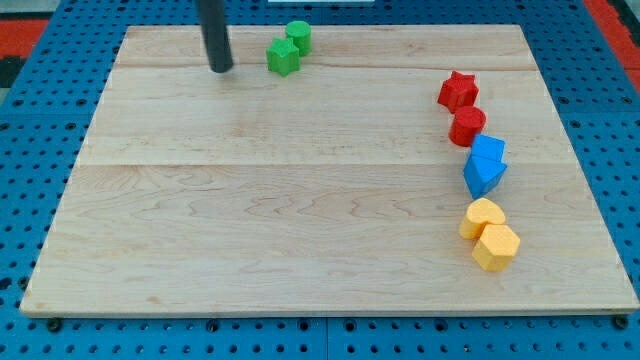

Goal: Separate the green star from the green circle

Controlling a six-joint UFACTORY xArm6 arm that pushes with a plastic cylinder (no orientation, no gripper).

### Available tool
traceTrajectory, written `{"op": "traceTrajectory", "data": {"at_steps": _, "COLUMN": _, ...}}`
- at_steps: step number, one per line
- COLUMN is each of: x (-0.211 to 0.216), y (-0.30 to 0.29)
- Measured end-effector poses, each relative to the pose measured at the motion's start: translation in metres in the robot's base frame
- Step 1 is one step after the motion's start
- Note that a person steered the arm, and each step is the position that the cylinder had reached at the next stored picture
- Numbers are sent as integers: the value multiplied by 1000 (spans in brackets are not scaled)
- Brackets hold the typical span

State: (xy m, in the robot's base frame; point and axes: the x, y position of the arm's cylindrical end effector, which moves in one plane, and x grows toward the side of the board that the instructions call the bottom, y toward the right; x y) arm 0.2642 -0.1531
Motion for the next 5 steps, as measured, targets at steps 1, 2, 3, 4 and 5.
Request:
{"op": "traceTrajectory", "data": {"at_steps": 1, "x": -13, "y": 21}}
{"op": "traceTrajectory", "data": {"at_steps": 2, "x": -7, "y": 113}}
{"op": "traceTrajectory", "data": {"at_steps": 3, "x": 6, "y": 194}}
{"op": "traceTrajectory", "data": {"at_steps": 4, "x": 6, "y": 234}}
{"op": "traceTrajectory", "data": {"at_steps": 5, "x": -18, "y": 240}}
